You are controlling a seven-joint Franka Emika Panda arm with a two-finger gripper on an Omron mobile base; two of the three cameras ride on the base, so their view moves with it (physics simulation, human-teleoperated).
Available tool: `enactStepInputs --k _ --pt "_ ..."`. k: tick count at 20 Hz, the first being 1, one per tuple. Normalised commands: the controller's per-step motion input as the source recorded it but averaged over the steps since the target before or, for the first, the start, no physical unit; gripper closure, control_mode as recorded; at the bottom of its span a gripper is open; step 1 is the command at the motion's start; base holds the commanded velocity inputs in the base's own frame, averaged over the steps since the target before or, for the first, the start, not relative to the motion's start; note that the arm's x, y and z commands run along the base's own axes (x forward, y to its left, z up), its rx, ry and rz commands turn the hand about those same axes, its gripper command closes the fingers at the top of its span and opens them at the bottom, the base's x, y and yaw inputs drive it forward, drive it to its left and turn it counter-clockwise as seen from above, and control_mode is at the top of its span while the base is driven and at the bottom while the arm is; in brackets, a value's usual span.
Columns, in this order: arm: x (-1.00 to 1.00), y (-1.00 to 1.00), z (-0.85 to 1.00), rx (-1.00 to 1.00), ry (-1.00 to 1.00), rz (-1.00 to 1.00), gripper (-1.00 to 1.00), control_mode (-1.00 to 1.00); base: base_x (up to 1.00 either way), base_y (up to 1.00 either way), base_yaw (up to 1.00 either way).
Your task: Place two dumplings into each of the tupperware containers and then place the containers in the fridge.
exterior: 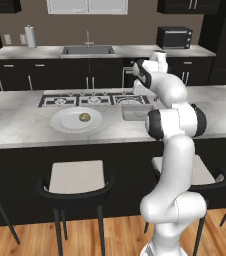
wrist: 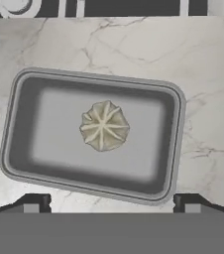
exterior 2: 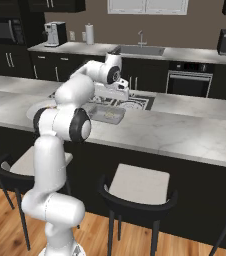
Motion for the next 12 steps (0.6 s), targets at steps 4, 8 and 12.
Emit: enactStepInputs --k 4,8,12 --pt "-1.0 0.51 0.23 0.0 -0.28 0.18 -1.0 -1.0 0.0 0.0 0.0" --pt "-1.0 0.62 0.19 0.0 -0.17 0.14 -1.0 -1.0 0.0 0.0 0.0" --pt "-1.0 0.6 0.24 0.0 -0.06 0.09 -1.0 -1.0 0.0 0.0 0.0"
